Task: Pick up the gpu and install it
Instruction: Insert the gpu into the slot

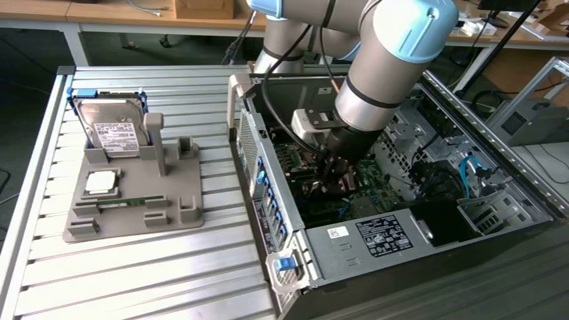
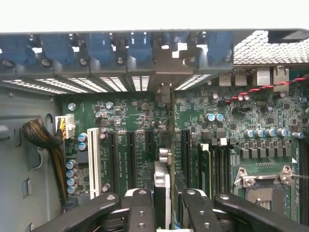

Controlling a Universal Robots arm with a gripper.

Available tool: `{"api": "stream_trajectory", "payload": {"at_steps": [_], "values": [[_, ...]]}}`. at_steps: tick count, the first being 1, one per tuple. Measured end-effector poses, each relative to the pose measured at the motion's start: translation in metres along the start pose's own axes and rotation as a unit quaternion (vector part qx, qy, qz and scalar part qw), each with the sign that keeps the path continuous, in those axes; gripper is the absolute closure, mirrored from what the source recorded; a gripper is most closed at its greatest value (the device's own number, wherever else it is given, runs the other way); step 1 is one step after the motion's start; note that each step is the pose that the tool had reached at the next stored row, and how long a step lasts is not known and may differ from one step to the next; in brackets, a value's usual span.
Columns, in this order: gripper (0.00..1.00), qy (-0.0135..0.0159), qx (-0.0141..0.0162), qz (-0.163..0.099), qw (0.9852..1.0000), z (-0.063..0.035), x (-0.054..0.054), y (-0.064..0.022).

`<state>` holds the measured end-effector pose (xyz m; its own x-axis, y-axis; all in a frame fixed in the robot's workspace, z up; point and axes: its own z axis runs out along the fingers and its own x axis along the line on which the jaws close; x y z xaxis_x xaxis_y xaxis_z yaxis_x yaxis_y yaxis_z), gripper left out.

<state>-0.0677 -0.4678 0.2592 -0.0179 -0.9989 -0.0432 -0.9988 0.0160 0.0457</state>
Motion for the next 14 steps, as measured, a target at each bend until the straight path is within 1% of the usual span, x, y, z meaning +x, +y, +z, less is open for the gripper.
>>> {"api": "stream_trajectory", "payload": {"at_steps": [5, 8, 10, 14], "values": [[0.73, 0.0002, -0.0002, -0.004, 1.0, 0.0, -0.0006, -0.0002], [0.73, 0.0005, -0.0002, -0.005, 1.0, 0.0, -0.0032, 0.0], [0.73, 0.0004, -0.0003, -0.005, 1.0, 0.0001, -0.0072, 0.0001], [0.73, 0.0002, -0.0003, -0.006, 1.0, 0.0003, -0.0074, 0.0]]}}
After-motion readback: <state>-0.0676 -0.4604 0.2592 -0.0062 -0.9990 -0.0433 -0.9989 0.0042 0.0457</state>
